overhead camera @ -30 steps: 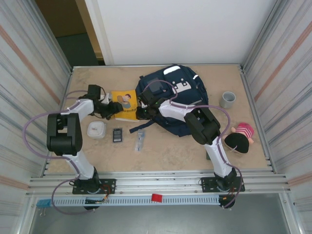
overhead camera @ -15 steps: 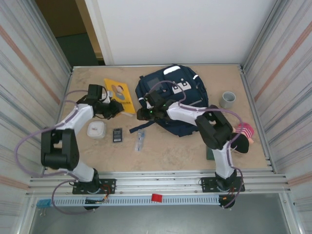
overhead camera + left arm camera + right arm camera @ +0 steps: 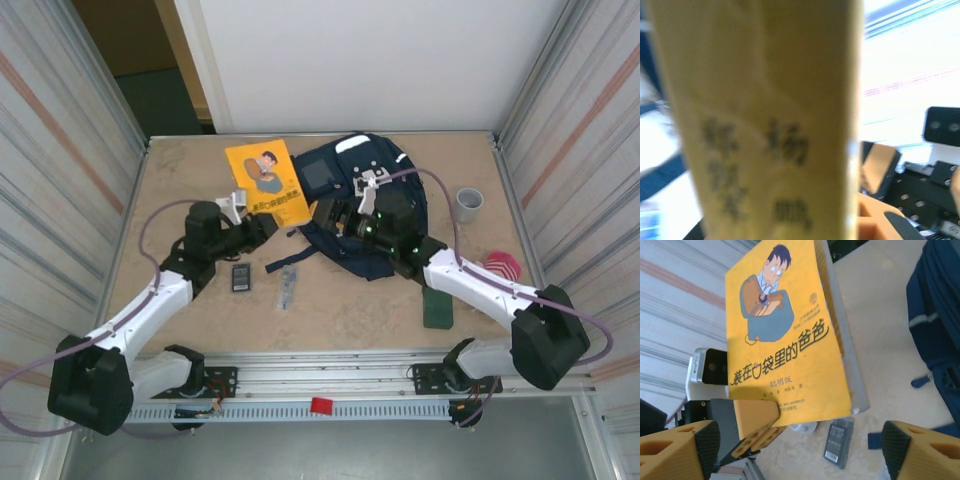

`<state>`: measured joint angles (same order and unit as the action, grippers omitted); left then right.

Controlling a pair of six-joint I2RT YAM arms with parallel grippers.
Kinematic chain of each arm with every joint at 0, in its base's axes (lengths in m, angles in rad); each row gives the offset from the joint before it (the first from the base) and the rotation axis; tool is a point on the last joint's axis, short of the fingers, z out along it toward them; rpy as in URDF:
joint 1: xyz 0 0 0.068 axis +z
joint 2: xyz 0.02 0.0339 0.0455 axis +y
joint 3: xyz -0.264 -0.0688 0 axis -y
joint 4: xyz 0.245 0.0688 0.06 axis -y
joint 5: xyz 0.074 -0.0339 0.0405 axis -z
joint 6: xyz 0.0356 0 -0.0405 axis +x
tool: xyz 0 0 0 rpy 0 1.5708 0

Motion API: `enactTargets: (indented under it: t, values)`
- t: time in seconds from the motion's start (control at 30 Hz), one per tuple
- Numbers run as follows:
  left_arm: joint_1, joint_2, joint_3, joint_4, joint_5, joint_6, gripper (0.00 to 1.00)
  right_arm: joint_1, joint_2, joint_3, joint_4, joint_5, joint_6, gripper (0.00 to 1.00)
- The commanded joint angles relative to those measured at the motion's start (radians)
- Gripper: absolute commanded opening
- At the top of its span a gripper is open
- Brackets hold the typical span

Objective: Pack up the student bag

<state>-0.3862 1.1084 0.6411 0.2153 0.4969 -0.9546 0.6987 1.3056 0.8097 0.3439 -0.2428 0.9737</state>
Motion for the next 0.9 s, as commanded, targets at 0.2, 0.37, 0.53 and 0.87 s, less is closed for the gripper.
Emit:
enactTargets:
  t: [0.2,0.37,0.53,0.87]
  values:
    - [-0.185,-0.01,-0.003,0.378,-0.226,-0.182,0.0,0.103,-0.092,-0.155,0.236,0.157,0.301,0.9]
    - [-0.206,0.024,0.003,0.42,-0.214,-0.244,0.0,0.09,-0.066,-0.17,0.365,0.172,0.381,0.89]
    - [-0.235,0.05,0.024,0.442,-0.204,-0.258,0.0,0.071,0.001,-0.147,0.488,0.147,0.466,0.88]
    - [-0.25,0.055,0.055,0.412,-0.217,-0.232,0.0,0.109,0.128,-0.13,0.571,0.219,0.599,0.86]
